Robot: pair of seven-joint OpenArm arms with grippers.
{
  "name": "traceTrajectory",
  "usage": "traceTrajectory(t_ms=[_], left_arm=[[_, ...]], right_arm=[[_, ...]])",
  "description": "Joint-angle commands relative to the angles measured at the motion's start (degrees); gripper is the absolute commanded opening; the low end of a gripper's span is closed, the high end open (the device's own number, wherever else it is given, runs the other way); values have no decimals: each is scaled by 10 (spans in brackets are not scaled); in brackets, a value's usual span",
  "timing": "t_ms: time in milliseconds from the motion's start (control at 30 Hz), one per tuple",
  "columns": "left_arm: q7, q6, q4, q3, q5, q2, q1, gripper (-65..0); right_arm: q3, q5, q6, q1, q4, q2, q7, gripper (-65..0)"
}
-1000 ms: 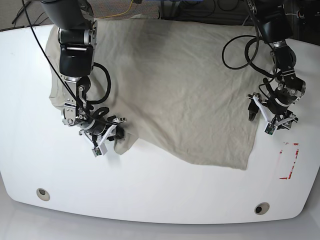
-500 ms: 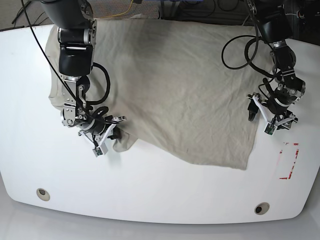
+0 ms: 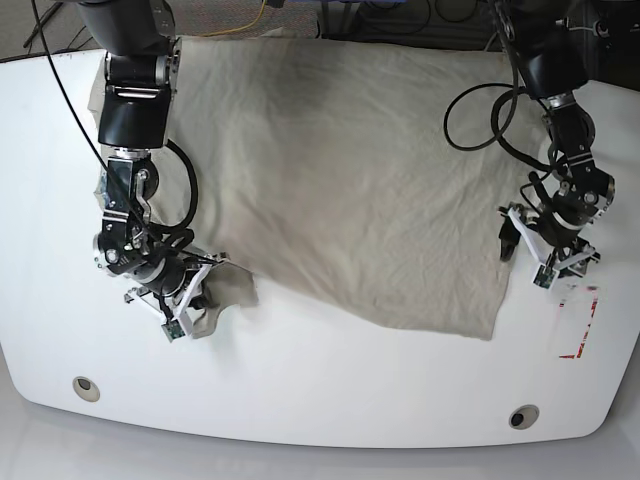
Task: Layout the t-shirt on the table in an organized manner, then fold the t-shirt properly
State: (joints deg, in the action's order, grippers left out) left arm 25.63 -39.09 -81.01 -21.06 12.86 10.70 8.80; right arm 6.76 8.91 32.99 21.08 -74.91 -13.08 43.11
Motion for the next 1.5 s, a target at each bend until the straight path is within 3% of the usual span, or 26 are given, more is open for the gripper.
traceTrajectory(t_ms=[0,300,800,900,1133,1467], left_arm=[[-16,2,-11,-3,-9,6,29,-195],[-15,4,23,-2,-10,2,88,-195],[-19,6,220,-3,-10,5,187,-195],[-47,10,251,-3,-10,5,197,-195],[-82,56,331,-3,-10,5,224,-195],[-123,56,441,-3,-9,7,261,-195]], right_arm=[[1,6,2,1,-51,-5,-4,-650],[0,6,2,-20,-130,-5,48,-650],[2,6,2,-42,-135,-5,50,-650],[2,6,2,-45,-136,-5,50,-650],[2,6,2,-48,-136,-5,50,-650],[2,6,2,-57,-164,-5,52,-650]])
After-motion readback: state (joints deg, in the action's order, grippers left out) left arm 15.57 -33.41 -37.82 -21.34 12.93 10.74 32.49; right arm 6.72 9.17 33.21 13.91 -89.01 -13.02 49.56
